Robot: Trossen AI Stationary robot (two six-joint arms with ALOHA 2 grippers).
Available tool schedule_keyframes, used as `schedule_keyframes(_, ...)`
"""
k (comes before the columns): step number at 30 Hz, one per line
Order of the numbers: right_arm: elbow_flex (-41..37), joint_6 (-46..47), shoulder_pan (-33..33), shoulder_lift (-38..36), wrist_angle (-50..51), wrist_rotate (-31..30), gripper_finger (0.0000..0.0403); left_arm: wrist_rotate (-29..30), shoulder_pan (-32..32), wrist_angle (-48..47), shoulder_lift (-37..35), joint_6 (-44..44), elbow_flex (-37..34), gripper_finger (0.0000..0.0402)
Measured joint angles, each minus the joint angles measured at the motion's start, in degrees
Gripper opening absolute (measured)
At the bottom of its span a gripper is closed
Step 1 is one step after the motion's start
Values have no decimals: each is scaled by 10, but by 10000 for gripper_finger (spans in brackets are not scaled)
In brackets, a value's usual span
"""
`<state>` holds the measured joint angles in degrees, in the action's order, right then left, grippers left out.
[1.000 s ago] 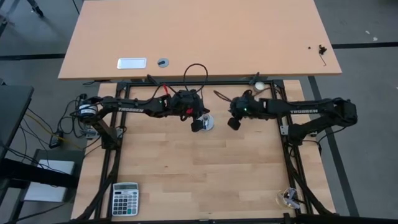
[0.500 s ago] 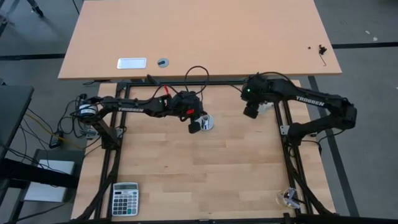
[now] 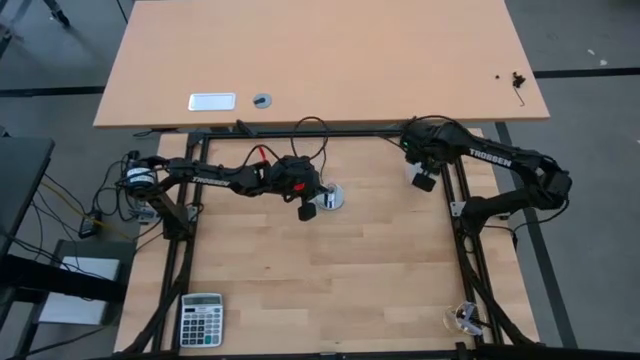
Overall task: Screw lightbulb
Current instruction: Insert the lightbulb into the silver lamp socket
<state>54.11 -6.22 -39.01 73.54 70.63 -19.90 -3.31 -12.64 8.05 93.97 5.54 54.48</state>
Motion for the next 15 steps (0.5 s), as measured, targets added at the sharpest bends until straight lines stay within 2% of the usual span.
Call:
schedule_keyframes(5, -31, -8, -9, 38, -16, 24, 27, 0, 0, 4, 0, -2, -4, 0)
schedule_keyframes(9, -36, -15, 0, 61, -77, 98, 28, 0, 0, 15, 0, -2, -4, 0)
schedule_keyframes(15, -35, -15, 27, 35, -205, 207, 21, 0, 0, 14, 0, -2, -4, 0)
